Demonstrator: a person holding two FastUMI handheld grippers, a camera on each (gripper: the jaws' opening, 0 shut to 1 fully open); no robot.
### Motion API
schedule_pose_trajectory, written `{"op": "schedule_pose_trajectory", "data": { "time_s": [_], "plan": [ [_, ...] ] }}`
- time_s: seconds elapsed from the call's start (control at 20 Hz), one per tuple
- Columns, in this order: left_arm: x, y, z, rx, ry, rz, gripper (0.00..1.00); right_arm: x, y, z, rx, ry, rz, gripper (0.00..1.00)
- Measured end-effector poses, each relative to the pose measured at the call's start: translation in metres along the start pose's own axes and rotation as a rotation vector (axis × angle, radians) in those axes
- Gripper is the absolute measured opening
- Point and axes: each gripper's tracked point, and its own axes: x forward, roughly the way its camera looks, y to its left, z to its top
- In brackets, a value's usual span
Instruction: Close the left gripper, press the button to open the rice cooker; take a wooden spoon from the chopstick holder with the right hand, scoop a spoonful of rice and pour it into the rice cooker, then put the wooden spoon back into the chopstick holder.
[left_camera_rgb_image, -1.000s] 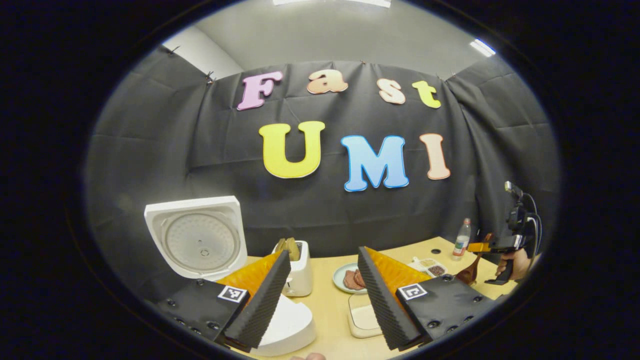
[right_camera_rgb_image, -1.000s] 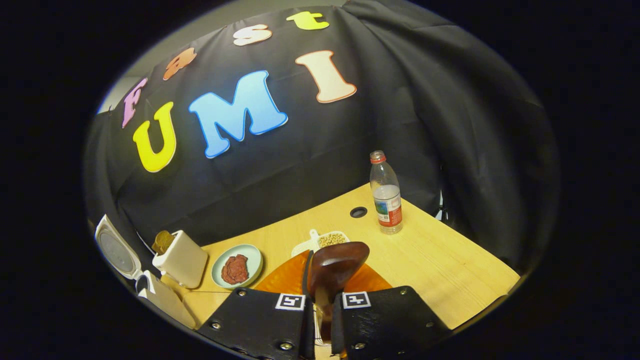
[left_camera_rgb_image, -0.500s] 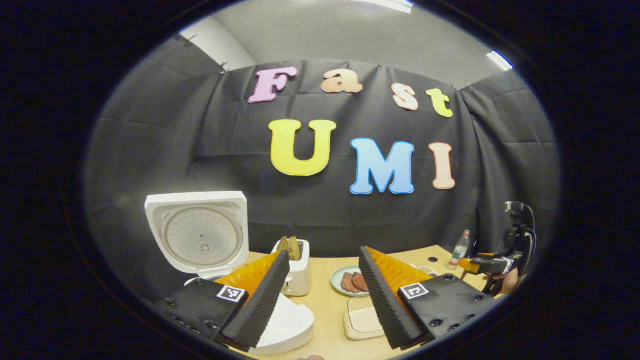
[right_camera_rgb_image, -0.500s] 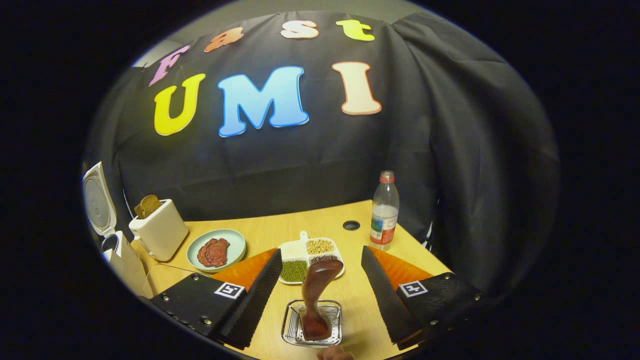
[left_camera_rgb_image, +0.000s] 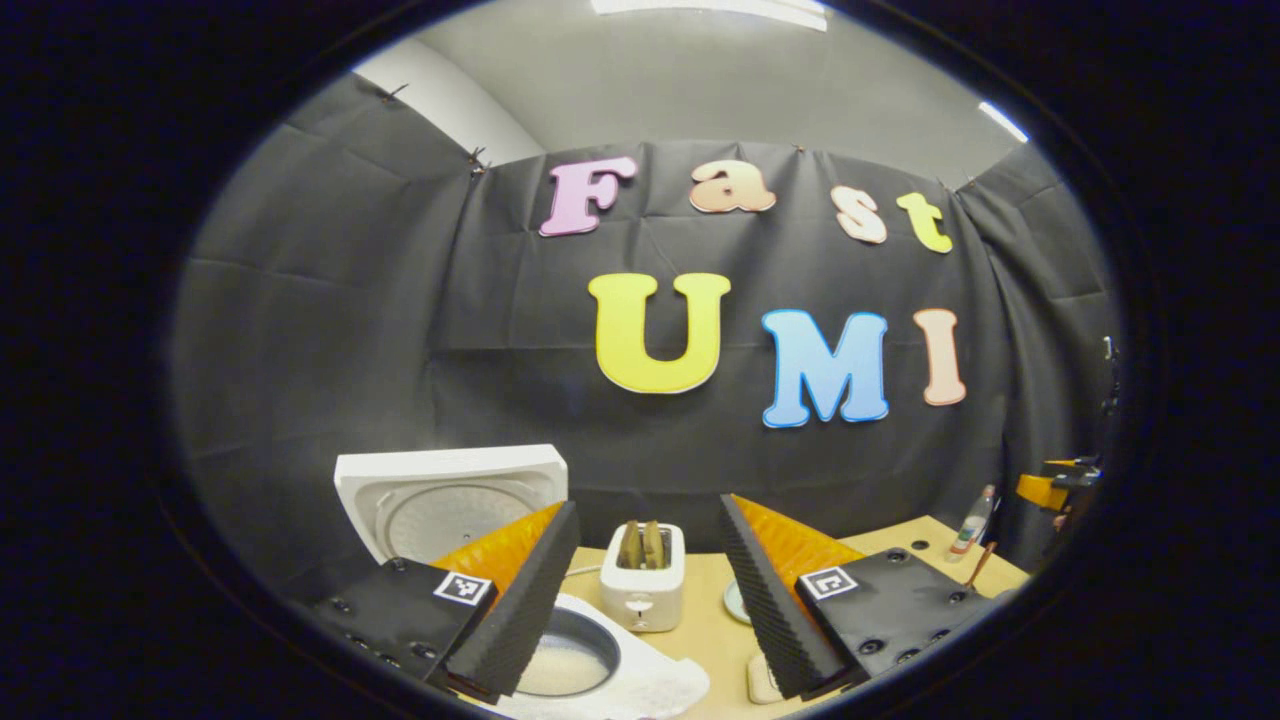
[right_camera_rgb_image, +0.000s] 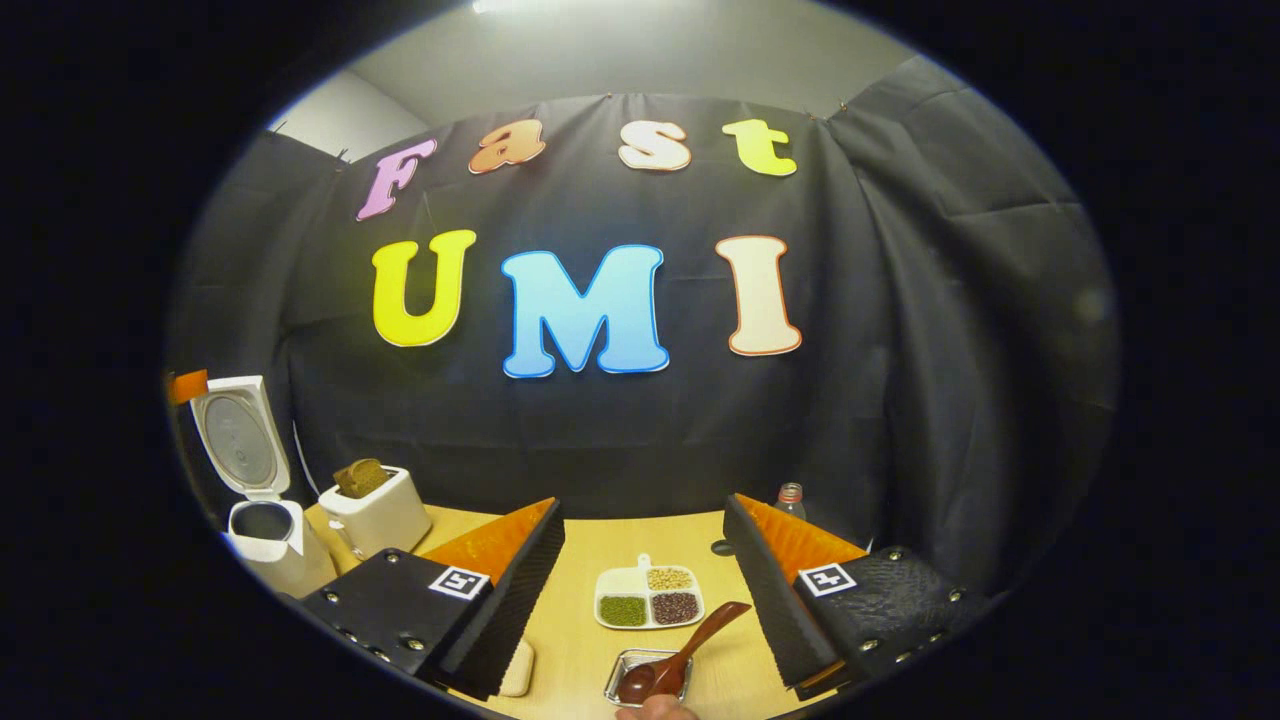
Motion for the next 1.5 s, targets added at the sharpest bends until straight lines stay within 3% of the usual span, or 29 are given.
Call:
{"op": "schedule_pose_trajectory", "data": {
  "time_s": [0.15, 0.2, 0.35, 0.65, 0.75, 0.85, 1.05, 1.15, 1.5],
  "plan": [
    [0.015, 0.025, 0.019, -0.009, -0.022, 0.037, 0.93, -0.004, 0.005, -0.002, 0.014, 0.023, 0.025, 0.97],
    [0.019, 0.034, 0.024, -0.006, -0.023, 0.055, 0.99, -0.004, 0.005, -0.005, 0.017, 0.029, 0.027, 0.97],
    [0.039, 0.058, 0.043, 0.011, -0.028, 0.109, 0.93, -0.002, 0.004, -0.011, 0.014, 0.048, 0.032, 0.97],
    [0.093, 0.113, 0.064, -0.016, 0.011, 0.202, 0.99, 0.006, 0.001, -0.023, 0.017, 0.077, 0.038, 0.97],
    [0.106, 0.133, 0.063, 0.010, 0.015, 0.236, 0.93, 0.008, -0.001, -0.025, 0.019, 0.083, 0.036, 0.97],
    [0.119, 0.149, 0.060, 0.002, 0.025, 0.265, 0.99, 0.008, -0.003, -0.024, 0.019, 0.078, 0.032, 0.97],
    [0.147, 0.182, 0.053, -0.024, 0.048, 0.321, 0.99, 0.014, -0.006, -0.019, 0.019, 0.064, 0.027, 0.97],
    [0.165, 0.189, 0.045, -0.019, 0.073, 0.330, 0.93, 0.016, -0.007, -0.020, 0.018, 0.071, 0.026, 0.97],
    [0.182, 0.211, -0.009, -0.056, 0.186, 0.407, 0.97, 0.027, -0.013, -0.013, 0.089, 0.073, 0.015, 0.97]
  ]
}}
